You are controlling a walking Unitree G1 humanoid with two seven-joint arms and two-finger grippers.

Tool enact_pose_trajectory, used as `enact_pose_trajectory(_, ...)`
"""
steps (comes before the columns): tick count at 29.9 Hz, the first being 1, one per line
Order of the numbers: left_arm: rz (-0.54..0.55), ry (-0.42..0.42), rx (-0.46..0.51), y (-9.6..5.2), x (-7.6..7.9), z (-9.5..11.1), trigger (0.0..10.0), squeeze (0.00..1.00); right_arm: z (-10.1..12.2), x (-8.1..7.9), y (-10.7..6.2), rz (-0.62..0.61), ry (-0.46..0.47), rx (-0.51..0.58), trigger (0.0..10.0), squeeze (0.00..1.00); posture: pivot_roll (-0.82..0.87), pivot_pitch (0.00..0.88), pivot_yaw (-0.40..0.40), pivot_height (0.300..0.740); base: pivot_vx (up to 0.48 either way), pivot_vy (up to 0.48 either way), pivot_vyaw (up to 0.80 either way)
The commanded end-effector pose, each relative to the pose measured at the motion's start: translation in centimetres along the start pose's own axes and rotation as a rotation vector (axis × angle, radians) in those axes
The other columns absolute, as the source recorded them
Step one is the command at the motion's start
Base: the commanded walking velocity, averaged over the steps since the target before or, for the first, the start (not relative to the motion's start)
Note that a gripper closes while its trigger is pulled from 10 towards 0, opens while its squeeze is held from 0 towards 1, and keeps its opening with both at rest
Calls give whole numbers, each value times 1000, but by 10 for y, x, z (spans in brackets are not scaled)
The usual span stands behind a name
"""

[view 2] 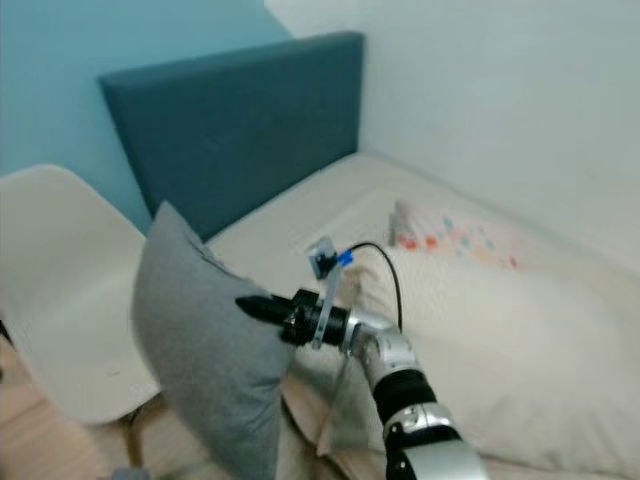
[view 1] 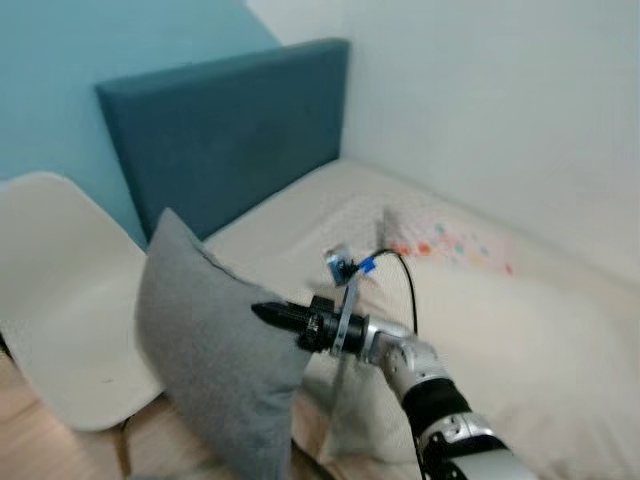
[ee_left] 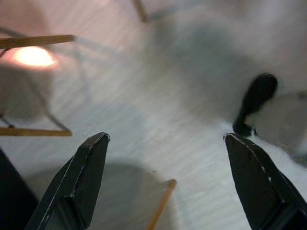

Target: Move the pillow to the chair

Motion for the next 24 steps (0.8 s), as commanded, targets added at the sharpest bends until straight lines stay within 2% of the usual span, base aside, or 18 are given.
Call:
enact_pose_trajectory(1,-15,0,-35,-2,2,-12,10000,0,13,-3,2,13,-65,45,0,0,-26,0,-40,740,0,0,763)
enact_pose_trajectory(5,-24,13,-35,-2,3,-12,10000,0,10,-2,4,-4,-58,49,0,0,-25,0,-38,740,134,0,763)
enact_pose_trajectory(18,-26,27,-37,-2,1,-14,10000,0,15,9,4,-108,-60,79,0,0,-27,0,-28,740,304,0,750)
enact_pose_trajectory(24,-26,35,-38,-2,1,-15,10000,0,16,9,4,-111,-66,84,0,0,-30,0,-22,740,310,0,735)
Point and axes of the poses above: a point about 5 cm out from each wrist's last joint towards the gripper, its own y axis pointing out of the wrist towards the gripper, its own z axis along the axis of the wrist's last joint, x = y × z, the point moved 5 cm from there along y, pointing out of the wrist towards the gripper
